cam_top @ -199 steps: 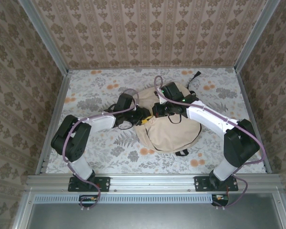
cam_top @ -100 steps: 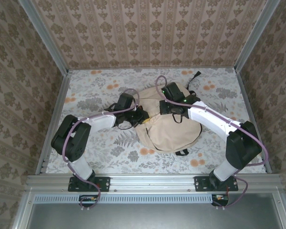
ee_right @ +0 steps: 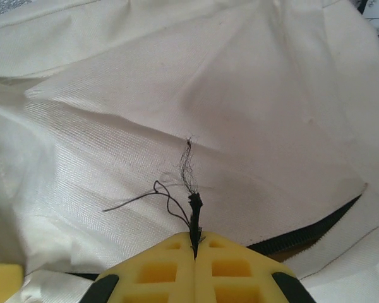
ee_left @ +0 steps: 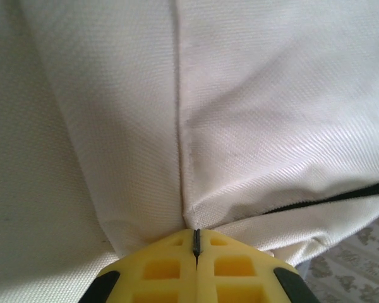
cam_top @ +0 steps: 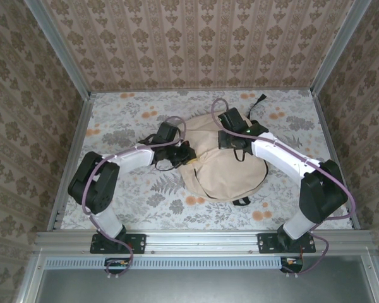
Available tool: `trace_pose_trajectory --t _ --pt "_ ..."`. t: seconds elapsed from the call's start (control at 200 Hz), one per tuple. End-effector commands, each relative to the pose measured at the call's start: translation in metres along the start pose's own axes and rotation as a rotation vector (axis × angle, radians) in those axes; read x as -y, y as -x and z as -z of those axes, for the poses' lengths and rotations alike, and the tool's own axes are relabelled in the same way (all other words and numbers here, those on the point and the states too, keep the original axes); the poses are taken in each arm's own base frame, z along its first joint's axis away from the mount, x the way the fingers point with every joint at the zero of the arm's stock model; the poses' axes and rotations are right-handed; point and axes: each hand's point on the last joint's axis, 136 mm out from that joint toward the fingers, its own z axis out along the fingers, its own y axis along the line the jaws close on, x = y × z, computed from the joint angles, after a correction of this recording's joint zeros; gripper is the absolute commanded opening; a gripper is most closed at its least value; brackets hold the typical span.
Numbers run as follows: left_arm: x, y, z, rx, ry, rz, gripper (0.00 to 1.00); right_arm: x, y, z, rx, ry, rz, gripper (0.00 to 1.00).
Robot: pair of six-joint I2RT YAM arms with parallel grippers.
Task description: Pack the student bag
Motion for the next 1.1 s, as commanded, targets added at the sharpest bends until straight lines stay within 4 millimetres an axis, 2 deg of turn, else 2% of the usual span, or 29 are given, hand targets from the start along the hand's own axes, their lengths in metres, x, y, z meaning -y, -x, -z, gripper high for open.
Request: trace_pose_trajectory --t 0.0,0.135,0.315,0.555,0.735,0.975,1.095 --pt "0.025 -0.005 0.019 0.010 0.024 -0.174 0.16 0.008 0.013 0.010 0.044 0.008 -0.027 0.00" --pt "0.043 -0.007 0.022 0.012 0.022 -0.292 0.30 -0.005 0.009 0.010 0.022 0.083 -0.032 0.00" --pt "0.061 -0.009 0.019 0.017 -0.014 -0.465 0.38 -0.008 0.009 0.011 0.007 0.138 -0.063 0.00" --pt "0.063 -0.001 0.006 0.045 0.015 -0.782 0.44 -0.012 0.009 0.009 -0.028 0.218 -0.118 0.00" --pt "0.068 0.003 -0.007 0.000 -0.041 -0.830 0.45 -0.012 0.010 0.009 -0.038 0.249 -0.153 0.00" --pt "0.070 -0.006 -0.018 -0.068 -0.119 -0.833 0.44 -0.009 0.011 0.008 -0.045 0.251 -0.169 0.00" --pt "0.057 0.000 -0.023 -0.064 -0.048 -0.814 0.31 -0.004 0.012 0.007 -0.040 0.231 -0.175 0.00"
